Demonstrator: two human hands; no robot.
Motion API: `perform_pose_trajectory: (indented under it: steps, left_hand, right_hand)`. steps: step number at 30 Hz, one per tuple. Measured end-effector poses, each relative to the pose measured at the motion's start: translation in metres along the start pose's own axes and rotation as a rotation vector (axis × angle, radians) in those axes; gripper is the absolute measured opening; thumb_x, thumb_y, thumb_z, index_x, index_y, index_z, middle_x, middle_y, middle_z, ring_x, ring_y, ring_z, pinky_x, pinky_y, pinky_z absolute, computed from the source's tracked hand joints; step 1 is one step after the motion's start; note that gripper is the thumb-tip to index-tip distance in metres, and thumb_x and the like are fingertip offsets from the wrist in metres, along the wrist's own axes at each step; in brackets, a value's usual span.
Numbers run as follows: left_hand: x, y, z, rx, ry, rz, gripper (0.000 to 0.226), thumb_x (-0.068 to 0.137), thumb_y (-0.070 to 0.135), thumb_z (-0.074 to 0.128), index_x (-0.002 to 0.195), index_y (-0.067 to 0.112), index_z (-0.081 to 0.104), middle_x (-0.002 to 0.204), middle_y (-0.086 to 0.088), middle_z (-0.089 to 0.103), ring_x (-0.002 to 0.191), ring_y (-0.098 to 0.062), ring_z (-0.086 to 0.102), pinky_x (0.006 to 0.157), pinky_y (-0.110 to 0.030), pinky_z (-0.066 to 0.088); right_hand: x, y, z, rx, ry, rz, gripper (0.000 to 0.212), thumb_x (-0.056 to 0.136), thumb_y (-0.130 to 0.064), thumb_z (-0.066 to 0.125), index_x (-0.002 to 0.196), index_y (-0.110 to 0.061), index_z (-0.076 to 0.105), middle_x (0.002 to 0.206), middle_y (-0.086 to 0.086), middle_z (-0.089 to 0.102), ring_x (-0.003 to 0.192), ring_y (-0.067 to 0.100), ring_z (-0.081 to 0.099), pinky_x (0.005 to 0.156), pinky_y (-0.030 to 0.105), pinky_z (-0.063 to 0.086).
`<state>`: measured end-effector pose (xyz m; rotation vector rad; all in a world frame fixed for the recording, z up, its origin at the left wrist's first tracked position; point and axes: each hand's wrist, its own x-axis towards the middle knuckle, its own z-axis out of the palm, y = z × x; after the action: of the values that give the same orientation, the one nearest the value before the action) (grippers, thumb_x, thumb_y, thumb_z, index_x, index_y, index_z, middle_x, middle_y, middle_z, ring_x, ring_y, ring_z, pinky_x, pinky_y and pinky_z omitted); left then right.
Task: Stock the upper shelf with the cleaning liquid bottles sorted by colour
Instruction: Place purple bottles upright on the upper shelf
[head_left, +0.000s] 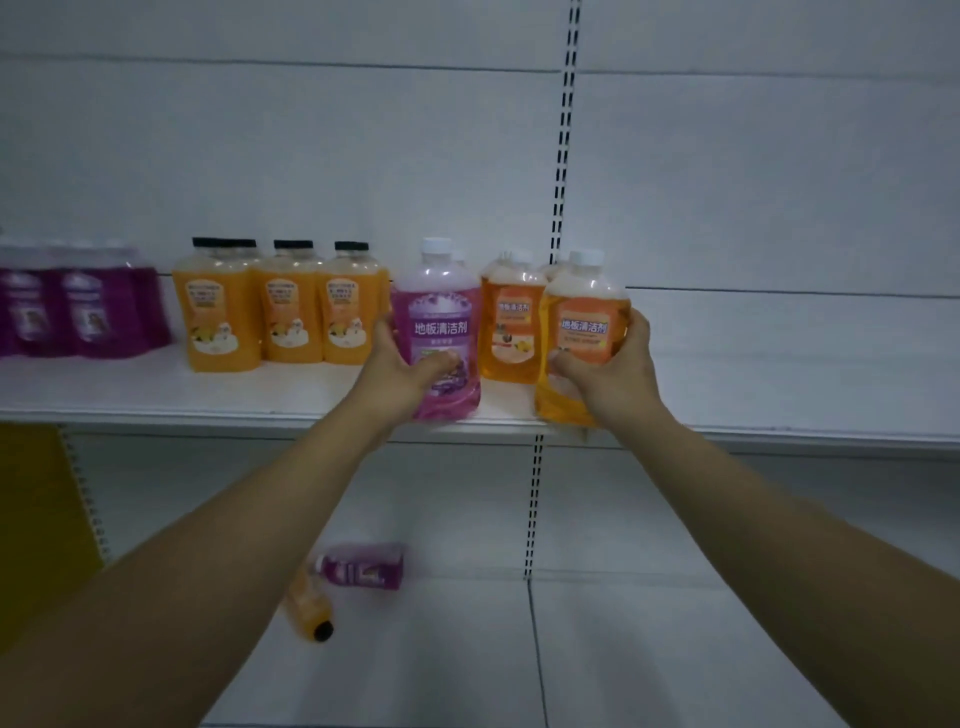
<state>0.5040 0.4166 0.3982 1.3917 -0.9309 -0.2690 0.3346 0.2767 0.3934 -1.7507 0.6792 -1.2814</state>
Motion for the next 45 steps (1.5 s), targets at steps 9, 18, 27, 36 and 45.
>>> perform_pose_trajectory:
  steps: [9, 18, 27, 36, 45]
  left_hand:
    - [0.032, -0.018, 0.034, 0.103, -0.03, -0.002, 0.067, 0.081, 0.023, 0.072, 0.135, 0.02, 0.032, 0.112, 0.005, 0.055, 0.097, -0.01, 0.058, 0.081, -0.028, 0.049]
    - [0.042, -0.033, 0.034, 0.138, -0.013, 0.062, 0.071, 0.079, 0.028, 0.072, 0.139, 0.026, 0.036, 0.122, 0.004, 0.058, 0.106, -0.012, 0.058, 0.081, -0.026, 0.048]
    - [0.044, -0.037, 0.032, 0.105, -0.019, 0.041, 0.073, 0.073, 0.037, 0.072, 0.138, 0.028, 0.038, 0.124, 0.004, 0.059, 0.111, -0.015, 0.057, 0.093, -0.038, 0.049]
    - [0.049, -0.023, 0.034, 0.055, 0.021, -0.038, 0.063, 0.08, 0.022, 0.073, 0.134, 0.023, 0.041, 0.114, 0.003, 0.06, 0.101, -0.013, 0.059, 0.078, -0.03, 0.051]
    - [0.047, -0.009, -0.001, 0.093, 0.024, -0.066, 0.054, 0.075, 0.012, 0.077, 0.122, 0.015, 0.05, 0.1, 0.006, 0.064, 0.09, -0.011, 0.063, 0.077, -0.033, 0.053]
  right_hand:
    - [0.056, 0.042, -0.016, -0.198, -0.027, -0.018, 0.087, 0.073, -0.037, 0.081, 0.141, -0.025, 0.028, 0.118, -0.004, 0.033, 0.115, 0.021, 0.048, 0.097, 0.036, 0.045]
    - [0.09, 0.058, -0.005, -0.243, -0.017, 0.011, 0.079, 0.074, -0.038, 0.079, 0.135, -0.027, 0.03, 0.121, 0.0, 0.043, 0.106, 0.023, 0.055, 0.092, 0.045, 0.052]
    - [0.107, 0.063, 0.007, -0.254, -0.028, 0.107, 0.066, 0.084, -0.036, 0.071, 0.132, -0.022, 0.029, 0.117, 0.001, 0.054, 0.102, 0.024, 0.058, 0.089, 0.044, 0.052]
    - [0.099, 0.06, 0.008, -0.362, 0.021, 0.088, 0.083, 0.076, -0.046, 0.071, 0.14, -0.02, 0.024, 0.132, 0.007, 0.044, 0.12, 0.031, 0.048, 0.098, 0.05, 0.047]
    - [0.032, 0.005, 0.038, -0.507, -0.259, -0.277, 0.062, 0.086, -0.047, 0.064, 0.138, -0.024, 0.041, 0.133, 0.001, 0.05, 0.121, 0.019, 0.047, 0.096, 0.033, 0.04]
